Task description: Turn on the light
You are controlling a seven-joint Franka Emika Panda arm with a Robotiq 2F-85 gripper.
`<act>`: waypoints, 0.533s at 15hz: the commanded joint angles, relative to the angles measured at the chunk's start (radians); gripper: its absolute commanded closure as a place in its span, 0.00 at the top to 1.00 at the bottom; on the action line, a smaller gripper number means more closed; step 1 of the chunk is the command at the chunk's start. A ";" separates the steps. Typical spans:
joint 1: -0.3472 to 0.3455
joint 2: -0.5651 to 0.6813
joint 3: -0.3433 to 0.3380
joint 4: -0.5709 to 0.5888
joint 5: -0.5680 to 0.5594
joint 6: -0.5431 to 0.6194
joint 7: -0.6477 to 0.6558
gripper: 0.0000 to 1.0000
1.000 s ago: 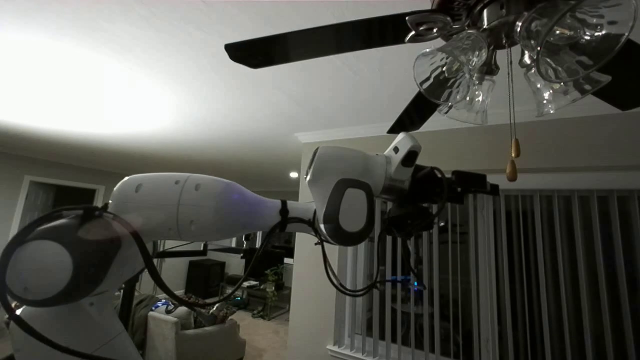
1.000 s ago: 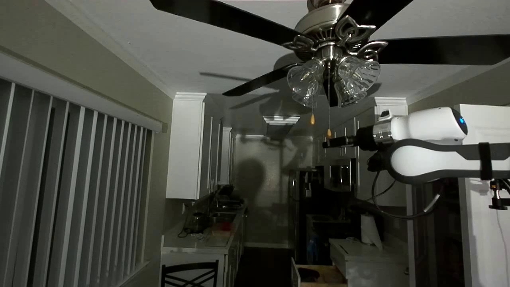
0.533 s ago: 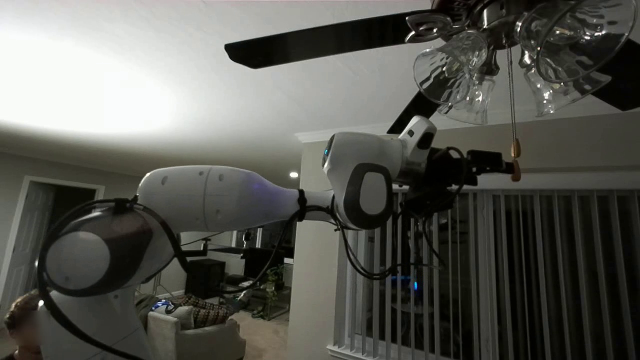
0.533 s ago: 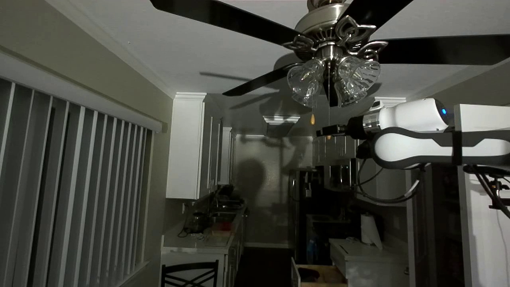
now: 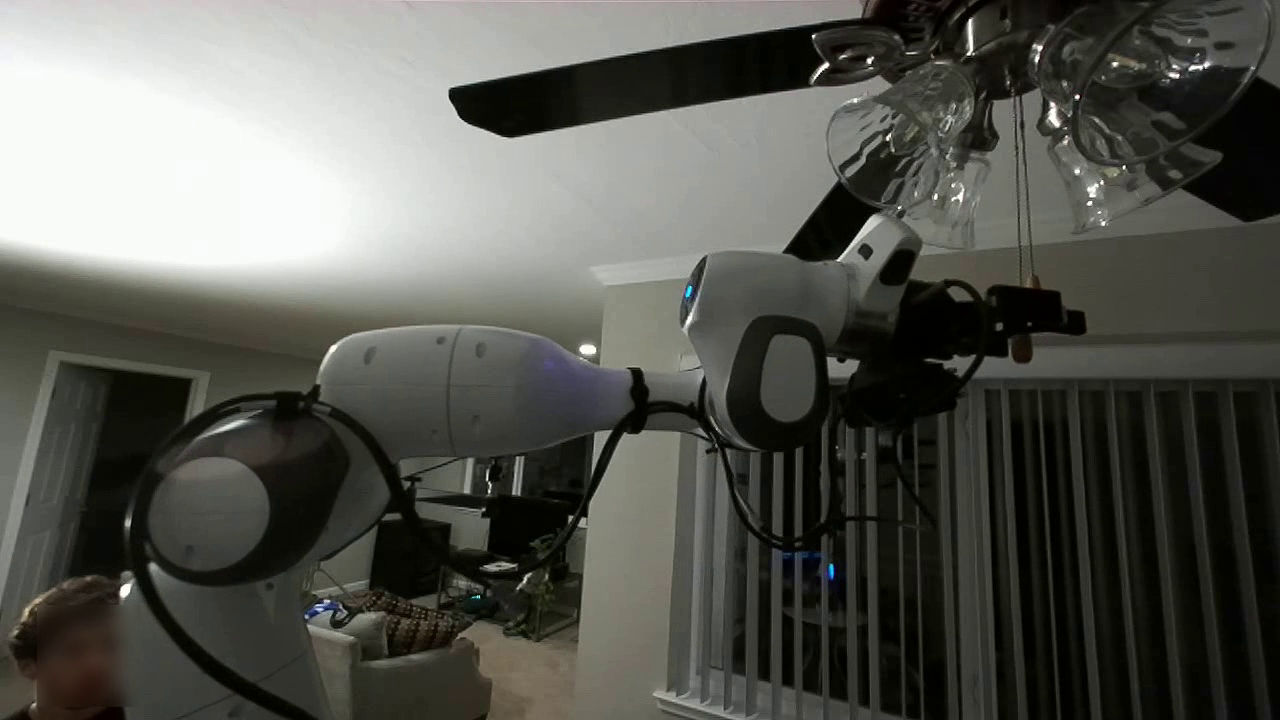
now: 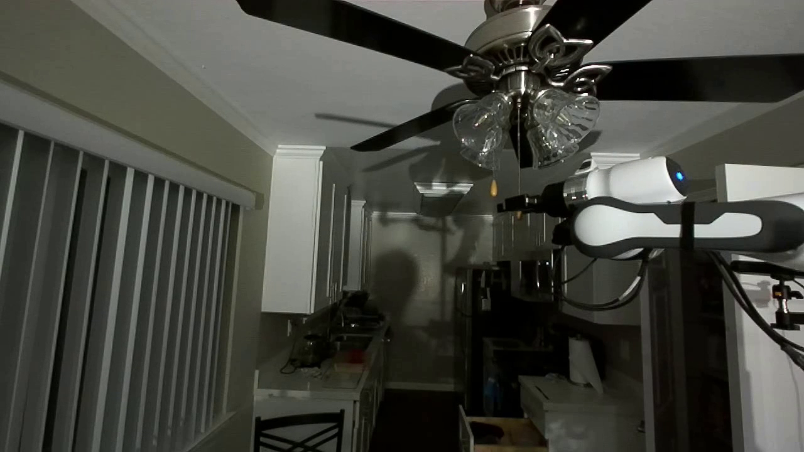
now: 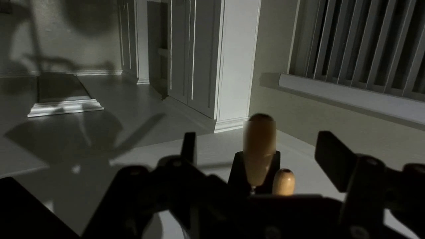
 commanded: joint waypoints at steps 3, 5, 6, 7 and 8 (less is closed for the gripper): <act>-0.008 0.031 -0.009 0.037 0.036 0.019 0.007 0.47; -0.008 0.032 -0.009 0.036 0.039 0.021 0.008 0.34; -0.009 0.032 -0.010 0.035 0.040 0.022 0.008 0.27; -0.008 0.031 -0.011 0.032 0.041 0.023 0.008 0.20; -0.008 0.031 -0.012 0.031 0.043 0.024 0.008 0.15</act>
